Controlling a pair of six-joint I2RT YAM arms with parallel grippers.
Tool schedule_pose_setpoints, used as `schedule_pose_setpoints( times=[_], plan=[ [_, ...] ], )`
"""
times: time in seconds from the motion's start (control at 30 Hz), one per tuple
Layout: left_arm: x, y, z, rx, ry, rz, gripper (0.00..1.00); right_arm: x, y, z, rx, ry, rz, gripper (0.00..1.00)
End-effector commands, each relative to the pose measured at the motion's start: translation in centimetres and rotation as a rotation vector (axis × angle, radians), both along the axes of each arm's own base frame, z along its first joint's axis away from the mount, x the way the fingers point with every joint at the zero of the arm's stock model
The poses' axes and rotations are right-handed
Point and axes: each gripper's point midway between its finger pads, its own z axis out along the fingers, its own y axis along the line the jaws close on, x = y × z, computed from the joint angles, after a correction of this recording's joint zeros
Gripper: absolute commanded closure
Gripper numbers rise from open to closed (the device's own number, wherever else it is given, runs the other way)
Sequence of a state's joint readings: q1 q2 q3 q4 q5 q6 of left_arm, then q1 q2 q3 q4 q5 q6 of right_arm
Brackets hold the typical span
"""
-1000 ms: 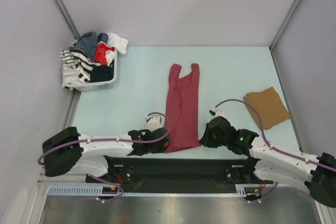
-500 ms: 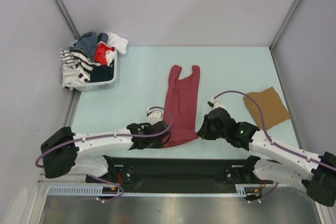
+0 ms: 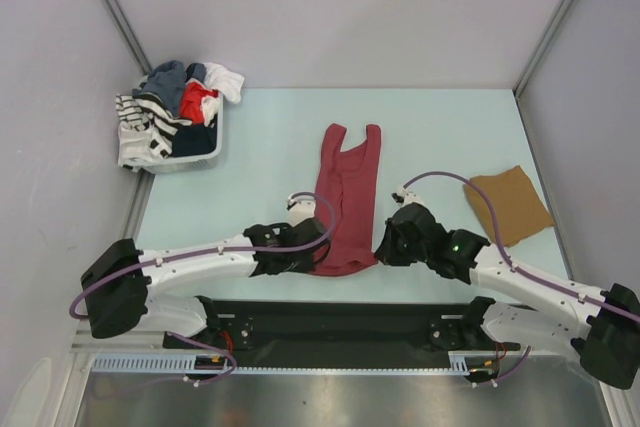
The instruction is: Fold and stack the tank tops
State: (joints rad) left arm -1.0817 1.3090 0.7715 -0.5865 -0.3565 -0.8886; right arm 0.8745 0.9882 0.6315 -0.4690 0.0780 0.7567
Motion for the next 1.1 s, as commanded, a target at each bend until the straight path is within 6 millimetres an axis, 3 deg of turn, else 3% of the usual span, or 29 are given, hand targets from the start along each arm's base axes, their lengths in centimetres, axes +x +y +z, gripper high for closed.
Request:
schedule_pose_setpoints(
  times=[0.0,0.3,0.63,0.9,1.0,1.03,1.07],
  plan=[
    [1.1,-0.7,1.8,-0.012,-0.048,-0.016,0.95,0.7,0.9,1.9,0.031,-0.038,0.015,0.97],
    [2.1,-0.9,2.4,-0.016,-0.059,-0.016,0.95,1.2,0.8,2.0,0.017,-0.051,0.006,0.97],
    [4.6,-1.6,4.0,0.009,-0.107,-0.023,0.95,3.5,0.9,4.0,-0.022,-0.109,0.012,0.97],
    [9.0,-2.6,6.3,0.015,-0.151,-0.012,0.96,8.4,0.6,6.3,-0.071,-0.173,-0.021,0.98],
    [11.0,-2.7,7.3,0.017,-0.170,-0.006,0.96,10.4,0.5,6.3,-0.104,-0.183,-0.028,0.98],
    [11.9,-2.4,7.1,0.029,-0.165,0.006,0.97,11.4,0.7,7.5,-0.095,-0.203,-0.033,0.98],
    [12.4,-2.4,7.2,0.033,-0.166,0.006,0.97,12.0,0.9,6.5,-0.117,-0.181,-0.030,0.98]
  ],
)
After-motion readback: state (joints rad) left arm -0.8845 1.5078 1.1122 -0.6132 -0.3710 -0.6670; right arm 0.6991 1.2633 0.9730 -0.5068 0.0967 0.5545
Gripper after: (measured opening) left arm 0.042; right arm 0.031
